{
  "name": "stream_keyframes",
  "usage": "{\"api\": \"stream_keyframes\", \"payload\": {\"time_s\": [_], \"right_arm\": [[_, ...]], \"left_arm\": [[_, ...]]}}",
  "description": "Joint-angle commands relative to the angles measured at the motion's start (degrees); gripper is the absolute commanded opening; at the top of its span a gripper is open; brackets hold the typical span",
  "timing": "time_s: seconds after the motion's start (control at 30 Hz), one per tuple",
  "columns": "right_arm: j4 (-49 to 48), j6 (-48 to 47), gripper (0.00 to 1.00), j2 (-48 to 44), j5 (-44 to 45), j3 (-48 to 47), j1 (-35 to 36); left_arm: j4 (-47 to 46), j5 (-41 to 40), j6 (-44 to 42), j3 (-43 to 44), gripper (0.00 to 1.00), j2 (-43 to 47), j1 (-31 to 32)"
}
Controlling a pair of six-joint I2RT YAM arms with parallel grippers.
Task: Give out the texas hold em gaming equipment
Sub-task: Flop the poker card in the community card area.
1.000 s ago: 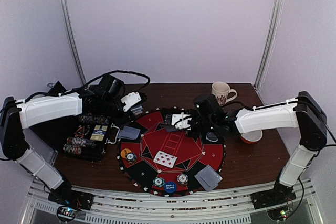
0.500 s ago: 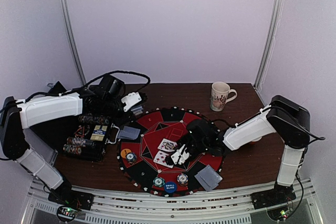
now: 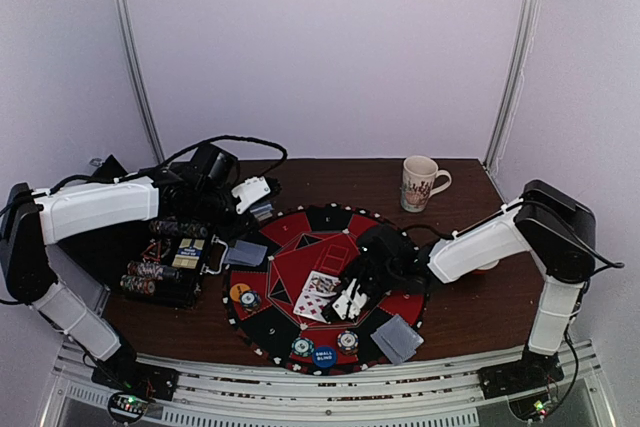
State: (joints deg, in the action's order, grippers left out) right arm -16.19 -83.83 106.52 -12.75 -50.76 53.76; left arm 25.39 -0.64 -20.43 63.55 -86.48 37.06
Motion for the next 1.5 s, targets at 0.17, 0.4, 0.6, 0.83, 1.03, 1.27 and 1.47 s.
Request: {"api": "stream_keyframes", "payload": {"time_s": [0.17, 0.4, 0.6, 0.83, 1.03, 1.27, 1.47], "right_arm": [[4.98, -1.81, 0.00, -1.38, -3.61, -1.44, 0.36], [4.23, -0.30, 0.00, -1.27, -3.10, -1.09, 1.16], [4.35, 0.07, 0.00, -1.64, -3.08, -0.60, 1.78], [4.29, 0.61, 0.06, -2.88, -1.05, 0.16, 1.85], [3.97, 0.77, 0.16, -4.76, -0.22, 1.09, 1.82], [5.20, 0.33, 0.24, -6.77, 0.29, 1.54, 1.88], [4.90, 3.25, 0.28, -8.81, 0.74, 1.73, 1.34]], "left_arm": [[-2.29, 0.57, -0.21, 1.62, 0.32, -0.27, -0.44], [-2.23, 0.64, -0.32, 1.58, 0.32, -0.27, -0.49], [-2.25, 0.64, -0.31, 1.58, 0.32, -0.27, -0.47], [-2.22, 0.60, -0.40, 1.49, 0.32, -0.31, -0.41], [-2.20, 0.55, -0.36, 1.49, 0.32, -0.31, -0.46], [-2.13, 0.56, -0.40, 1.49, 0.32, -0.27, -0.42], [-2.17, 0.56, -0.49, 1.40, 0.32, -0.14, -0.48]]}}
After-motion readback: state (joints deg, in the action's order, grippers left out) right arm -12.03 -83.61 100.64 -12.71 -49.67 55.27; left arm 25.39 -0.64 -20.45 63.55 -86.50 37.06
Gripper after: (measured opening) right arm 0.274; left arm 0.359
